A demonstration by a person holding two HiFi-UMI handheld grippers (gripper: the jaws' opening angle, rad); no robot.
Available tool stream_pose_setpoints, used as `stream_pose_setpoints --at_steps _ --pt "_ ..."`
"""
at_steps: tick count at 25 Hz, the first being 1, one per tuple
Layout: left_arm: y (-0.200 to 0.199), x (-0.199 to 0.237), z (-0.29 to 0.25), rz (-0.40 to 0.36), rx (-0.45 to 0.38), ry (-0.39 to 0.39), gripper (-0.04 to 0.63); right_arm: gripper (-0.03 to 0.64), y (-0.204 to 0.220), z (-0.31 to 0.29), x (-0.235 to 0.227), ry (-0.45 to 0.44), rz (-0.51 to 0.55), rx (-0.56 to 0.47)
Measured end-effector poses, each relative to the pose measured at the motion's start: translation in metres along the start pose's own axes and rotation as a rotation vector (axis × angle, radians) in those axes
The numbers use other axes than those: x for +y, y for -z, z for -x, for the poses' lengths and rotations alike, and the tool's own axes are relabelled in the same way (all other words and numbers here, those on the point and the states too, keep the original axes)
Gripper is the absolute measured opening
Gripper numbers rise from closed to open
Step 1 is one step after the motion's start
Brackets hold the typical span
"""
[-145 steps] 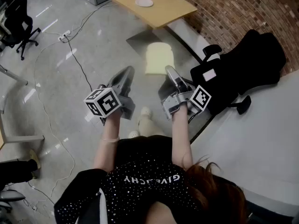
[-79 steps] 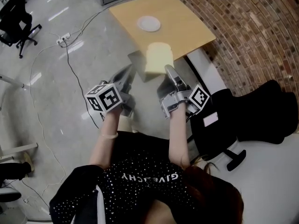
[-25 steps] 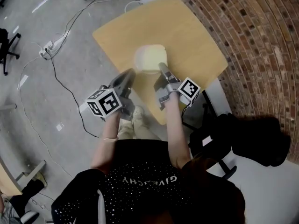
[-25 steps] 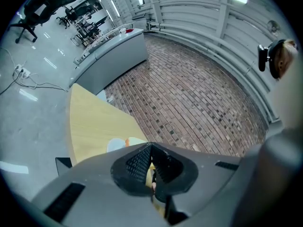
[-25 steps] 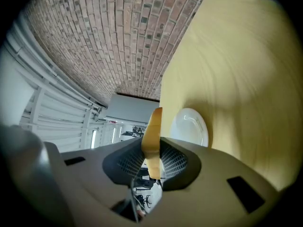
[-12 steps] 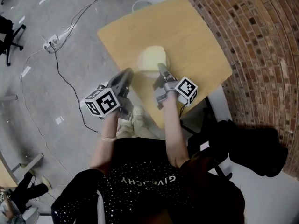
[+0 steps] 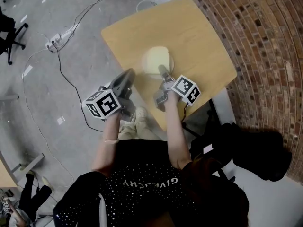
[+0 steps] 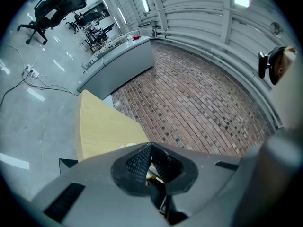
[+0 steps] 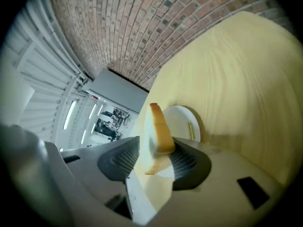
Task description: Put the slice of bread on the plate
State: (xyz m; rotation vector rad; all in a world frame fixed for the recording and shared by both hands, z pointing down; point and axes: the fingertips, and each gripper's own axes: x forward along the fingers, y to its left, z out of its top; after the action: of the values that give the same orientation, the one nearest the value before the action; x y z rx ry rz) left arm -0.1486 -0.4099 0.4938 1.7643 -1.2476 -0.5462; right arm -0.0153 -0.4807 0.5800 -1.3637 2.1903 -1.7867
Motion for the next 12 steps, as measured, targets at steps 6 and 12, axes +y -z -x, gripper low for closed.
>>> stream_pose_setpoints --at_steps 6,12 --pt "-0.002 -0.002 0.005 -0.003 -0.008 0.005 0.011 0.417 0.004 -0.006 0.009 0.101 0.253 0.004" --pt "-0.004 -0.003 0.008 -0.005 -0.012 0.009 0.011 0.583 0.011 -0.006 0.011 0.217 0.556 0.012"
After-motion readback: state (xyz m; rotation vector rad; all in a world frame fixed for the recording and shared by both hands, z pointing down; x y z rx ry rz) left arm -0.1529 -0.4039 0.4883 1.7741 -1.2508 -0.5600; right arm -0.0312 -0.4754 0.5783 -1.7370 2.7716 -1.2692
